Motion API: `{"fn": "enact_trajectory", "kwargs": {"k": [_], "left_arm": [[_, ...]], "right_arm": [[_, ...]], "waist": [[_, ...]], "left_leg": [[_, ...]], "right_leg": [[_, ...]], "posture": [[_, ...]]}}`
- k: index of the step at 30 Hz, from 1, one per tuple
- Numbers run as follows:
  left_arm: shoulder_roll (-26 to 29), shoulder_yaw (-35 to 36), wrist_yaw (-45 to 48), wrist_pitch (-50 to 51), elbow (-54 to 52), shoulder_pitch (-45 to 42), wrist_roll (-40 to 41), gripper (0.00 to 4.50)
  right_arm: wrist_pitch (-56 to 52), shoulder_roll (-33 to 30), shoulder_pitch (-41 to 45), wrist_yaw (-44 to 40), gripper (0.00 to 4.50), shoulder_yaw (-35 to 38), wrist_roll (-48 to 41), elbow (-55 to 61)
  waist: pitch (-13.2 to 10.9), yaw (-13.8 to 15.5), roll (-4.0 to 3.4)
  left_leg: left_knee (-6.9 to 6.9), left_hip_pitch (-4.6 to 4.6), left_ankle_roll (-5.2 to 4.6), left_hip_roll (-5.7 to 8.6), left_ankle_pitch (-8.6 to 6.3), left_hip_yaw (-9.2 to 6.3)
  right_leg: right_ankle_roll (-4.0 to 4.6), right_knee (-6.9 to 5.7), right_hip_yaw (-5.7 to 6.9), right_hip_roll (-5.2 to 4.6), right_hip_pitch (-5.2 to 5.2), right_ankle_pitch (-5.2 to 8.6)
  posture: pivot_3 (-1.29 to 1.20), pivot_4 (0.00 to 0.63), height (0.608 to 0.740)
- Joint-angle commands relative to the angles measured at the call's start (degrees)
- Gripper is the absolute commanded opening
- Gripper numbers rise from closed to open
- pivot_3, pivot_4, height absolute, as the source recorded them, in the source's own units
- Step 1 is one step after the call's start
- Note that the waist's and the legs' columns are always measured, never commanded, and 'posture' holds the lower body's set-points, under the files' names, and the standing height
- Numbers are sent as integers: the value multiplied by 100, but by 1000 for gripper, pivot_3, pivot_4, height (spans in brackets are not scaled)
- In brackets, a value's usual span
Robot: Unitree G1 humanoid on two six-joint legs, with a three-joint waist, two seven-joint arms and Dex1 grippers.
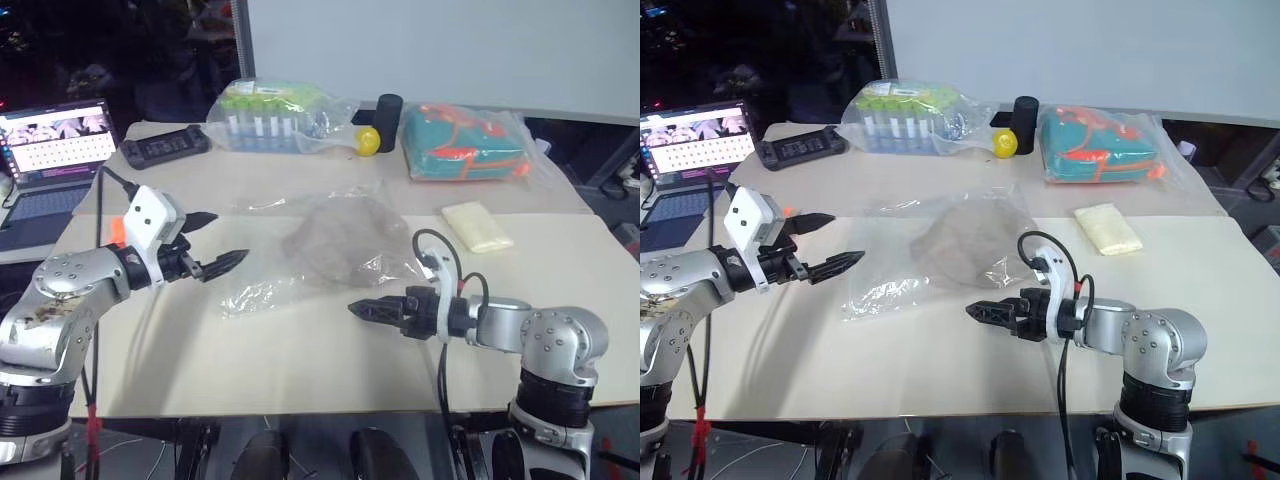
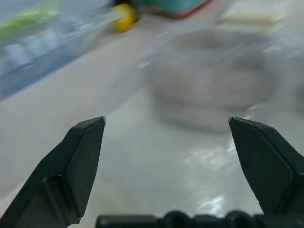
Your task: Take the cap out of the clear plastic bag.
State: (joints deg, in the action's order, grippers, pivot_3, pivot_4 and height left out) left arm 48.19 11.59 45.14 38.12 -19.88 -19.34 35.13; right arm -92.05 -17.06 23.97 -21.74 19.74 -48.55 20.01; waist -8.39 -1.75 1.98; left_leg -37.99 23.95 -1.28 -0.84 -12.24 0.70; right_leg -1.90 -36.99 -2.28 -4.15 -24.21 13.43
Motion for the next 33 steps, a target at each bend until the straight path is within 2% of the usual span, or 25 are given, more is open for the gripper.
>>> {"fn": "enact_trajectory", "kwargs": {"k": [1,4,10,13,19,21,22,25,26,28,32,33], "left_arm": [[138,430,55,721,-388,-202,854,4485],[226,590,0,1096,-512,-225,1215,4485],[327,793,-170,1320,-650,-70,1376,4485],[333,898,-251,1384,-712,-10,1456,4485],[350,1005,-406,1442,-844,95,1570,4485],[350,1071,-472,1454,-885,140,1596,4500],[353,1097,-500,1458,-899,165,1600,4500],[359,1146,-541,1451,-939,257,1614,4500],[360,1165,-562,1450,-953,290,1621,4500],[359,1194,-604,1445,-967,328,1635,4500],[342,1307,-721,1452,-1031,476,1688,4500],[338,1329,-744,1454,-1054,515,1702,4500]], "right_arm": [[-45,838,288,1153,4500,1130,268,-824],[-45,1544,818,1761,4500,2229,345,-1370],[387,2189,1520,2486,4500,3135,604,-2127],[621,2361,1787,2590,4500,3142,565,-2415],[2078,2381,2127,2547,4500,2771,705,-3830],[2561,2325,2221,2456,3928,2734,690,-4386],[2681,2282,2249,2377,3784,2655,671,-4579],[2932,2123,2436,2105,2801,2379,659,-5125],[3009,2032,2529,1967,2281,2261,689,-5331],[3109,1873,2672,1719,1777,2084,727,-5643],[3468,1226,3281,834,315,1618,930,-6602],[3598,1054,3437,597,115,1448,1058,-6825]], "waist": [[0,-60,0],[-1,-114,-2],[-2,-79,-4],[-3,-86,-4],[-3,-137,-4],[-2,-178,-4],[-2,-200,-4],[-2,-262,-4],[-2,-267,-4],[-3,-276,-4],[-3,-275,-4],[-5,-268,-4]], "left_leg": [[0,-14,0,-2,0,3],[2,-22,0,-11,0,4],[10,-22,0,-23,0,1],[10,-21,0,-23,0,3],[13,-35,0,-27,0,5],[13,-44,0,-30,0,8],[13,-50,0,-30,0,8],[18,-60,0,-35,0,14],[22,-61,0,-37,0,16],[25,-58,0,-41,0,20],[27,-58,0,-44,0,29],[27,-57,0,-44,0,30]], "right_leg": [[3,-2,-8,18,8,-1],[8,-8,-20,38,6,-4],[16,-2,-25,63,4,-6],[17,1,-28,61,4,-7],[20,1,-30,65,11,-7],[22,2,-31,67,19,-8],[22,2,-33,67,23,-8],[24,2,-42,71,28,-9],[25,2,-45,74,24,-9],[28,1,-49,78,16,-8],[30,7,-51,80,17,-9],[32,7,-52,80,16,-10]], "posture": [[0,150,740],[0,150,740],[0,150,740],[0,150,740],[0,150,740],[0,150,740],[0,150,740],[0,150,740],[0,150,740],[0,150,740],[0,150,740],[0,150,740]]}}
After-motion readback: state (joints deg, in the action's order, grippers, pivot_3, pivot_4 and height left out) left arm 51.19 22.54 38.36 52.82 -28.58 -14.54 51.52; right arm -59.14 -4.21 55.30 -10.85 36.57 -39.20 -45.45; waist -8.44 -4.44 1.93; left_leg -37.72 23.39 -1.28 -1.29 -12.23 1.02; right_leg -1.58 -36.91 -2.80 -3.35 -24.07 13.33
